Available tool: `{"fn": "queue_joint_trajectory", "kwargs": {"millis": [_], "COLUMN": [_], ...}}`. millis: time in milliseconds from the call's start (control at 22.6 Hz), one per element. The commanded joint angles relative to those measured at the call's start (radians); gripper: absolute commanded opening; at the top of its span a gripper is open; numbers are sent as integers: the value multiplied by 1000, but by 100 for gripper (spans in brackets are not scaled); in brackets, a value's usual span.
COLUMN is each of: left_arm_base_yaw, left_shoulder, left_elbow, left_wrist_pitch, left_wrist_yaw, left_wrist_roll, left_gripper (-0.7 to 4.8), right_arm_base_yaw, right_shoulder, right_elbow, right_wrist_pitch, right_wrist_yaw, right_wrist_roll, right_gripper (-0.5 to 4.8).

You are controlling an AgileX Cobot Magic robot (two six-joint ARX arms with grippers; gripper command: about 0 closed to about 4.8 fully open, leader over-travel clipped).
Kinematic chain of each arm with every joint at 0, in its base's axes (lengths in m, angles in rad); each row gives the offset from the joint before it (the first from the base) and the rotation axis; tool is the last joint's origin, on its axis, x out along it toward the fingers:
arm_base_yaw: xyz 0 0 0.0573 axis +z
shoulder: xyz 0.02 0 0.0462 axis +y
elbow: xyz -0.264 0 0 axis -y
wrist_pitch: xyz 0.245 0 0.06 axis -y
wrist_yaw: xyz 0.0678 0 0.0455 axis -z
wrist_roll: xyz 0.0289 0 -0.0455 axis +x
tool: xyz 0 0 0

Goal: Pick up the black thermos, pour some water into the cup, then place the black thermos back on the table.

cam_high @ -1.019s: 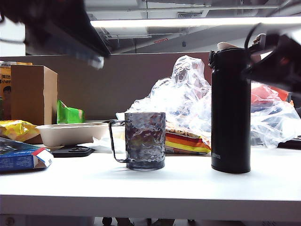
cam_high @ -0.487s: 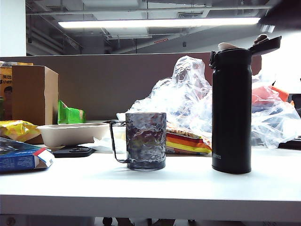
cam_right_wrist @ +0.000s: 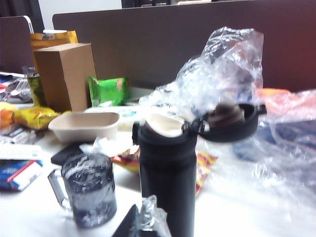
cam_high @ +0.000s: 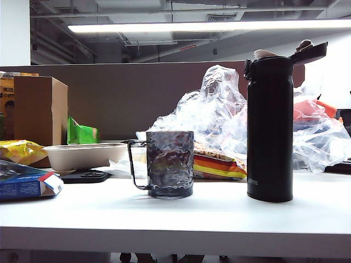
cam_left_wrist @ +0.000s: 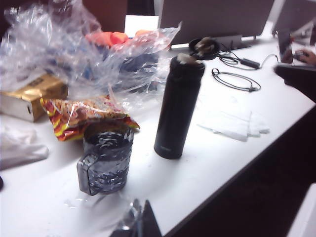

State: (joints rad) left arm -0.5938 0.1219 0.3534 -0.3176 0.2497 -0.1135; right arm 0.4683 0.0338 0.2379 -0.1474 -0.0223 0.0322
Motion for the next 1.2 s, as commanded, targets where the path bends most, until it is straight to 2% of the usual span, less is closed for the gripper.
{"fn": "queue_joint_trajectory", "kwargs": {"millis": [44, 133, 266, 443, 709, 975, 1107, 1196], "left_arm_base_yaw": [1, 1, 1, 1, 2, 2, 2, 34], "left_shoulder": [-23, -25, -27, -33, -32, -32, -33, -65], "left_elbow": [-82, -127, -189, -333, -345, -345, -345, -344], "left_wrist_pitch": [88, 92, 141, 346, 306, 289, 289, 279], "left_wrist_yaw": [-3, -4, -3, -5, -29, -26, -26, -10], "left_wrist_roll": [-23, -29, -34, -87, -104, -104, -104, -104], "left_gripper": [-5, -5, -5, -5, -4, -4, -4, -4], "right_arm_base_yaw": [1, 1, 1, 2, 2, -1, 1, 1], "right_shoulder": [-31, -31, -32, -32, -32, -32, -32, -32], "right_elbow": [-5, -7, -33, -124, -222, -234, -234, -234], "right_wrist_pitch": [-77, -131, -116, -24, -12, -16, -11, -12], "right_wrist_yaw": [-6, -6, -6, -2, -3, 35, -23, -25], "right_wrist_roll": [-3, -3, -3, 39, 51, 49, 80, 80], "right_gripper": [-9, -9, -9, -9, -9, -8, -9, -8]}}
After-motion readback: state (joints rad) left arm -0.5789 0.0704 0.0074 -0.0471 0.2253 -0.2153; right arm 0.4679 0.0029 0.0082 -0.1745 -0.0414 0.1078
